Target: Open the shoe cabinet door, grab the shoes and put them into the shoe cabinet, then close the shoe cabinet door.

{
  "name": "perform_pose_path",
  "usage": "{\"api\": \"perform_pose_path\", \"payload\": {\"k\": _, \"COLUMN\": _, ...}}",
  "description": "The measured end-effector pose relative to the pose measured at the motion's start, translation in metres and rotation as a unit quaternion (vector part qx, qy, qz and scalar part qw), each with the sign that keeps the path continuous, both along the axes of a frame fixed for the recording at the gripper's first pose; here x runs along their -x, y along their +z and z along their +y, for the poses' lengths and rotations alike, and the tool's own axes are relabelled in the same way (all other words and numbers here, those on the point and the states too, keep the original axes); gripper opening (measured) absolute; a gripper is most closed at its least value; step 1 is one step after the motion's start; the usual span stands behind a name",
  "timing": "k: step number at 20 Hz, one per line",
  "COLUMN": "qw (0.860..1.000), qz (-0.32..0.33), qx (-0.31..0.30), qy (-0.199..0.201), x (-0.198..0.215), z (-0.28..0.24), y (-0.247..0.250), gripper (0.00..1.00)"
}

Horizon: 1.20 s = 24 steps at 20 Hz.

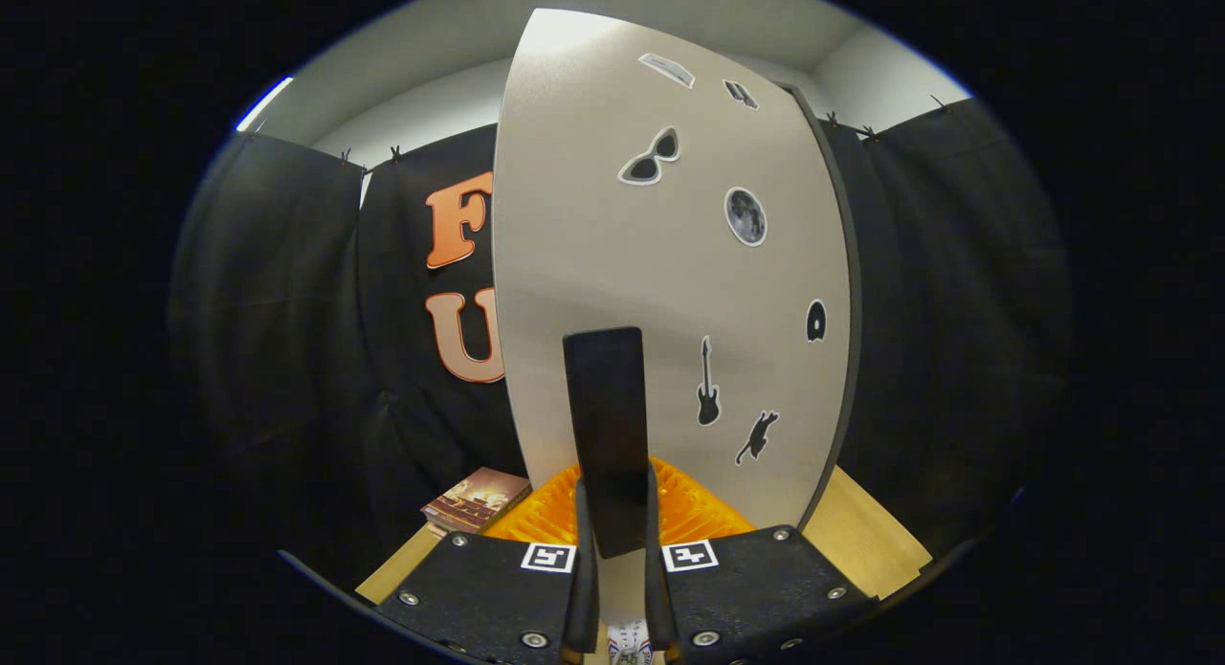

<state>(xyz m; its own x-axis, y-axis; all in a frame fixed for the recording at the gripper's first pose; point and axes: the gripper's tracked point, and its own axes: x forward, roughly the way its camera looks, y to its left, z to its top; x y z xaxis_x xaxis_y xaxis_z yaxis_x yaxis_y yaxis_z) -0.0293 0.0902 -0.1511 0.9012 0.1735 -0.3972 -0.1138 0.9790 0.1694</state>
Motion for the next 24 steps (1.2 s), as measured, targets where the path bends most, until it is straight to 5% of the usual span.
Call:
{"api": "perform_pose_path", "payload": {"k": 6, "qw": 0.999, "qz": -0.009, "qx": -0.001, "qy": -0.034, "x": 0.029, "z": -0.047, "y": 0.005, "gripper": 0.17}}
{"api": "perform_pose_path", "payload": {"k": 17, "qw": 0.983, "qz": -0.01, "qx": 0.055, "qy": -0.177, "x": 0.062, "z": -0.205, "y": -0.012, "gripper": 0.05}}
{"api": "perform_pose_path", "payload": {"k": 24, "qw": 0.985, "qz": 0.013, "qx": 0.046, "qy": -0.166, "x": 0.079, "z": -0.245, "y": -0.016, "gripper": 0.06}}
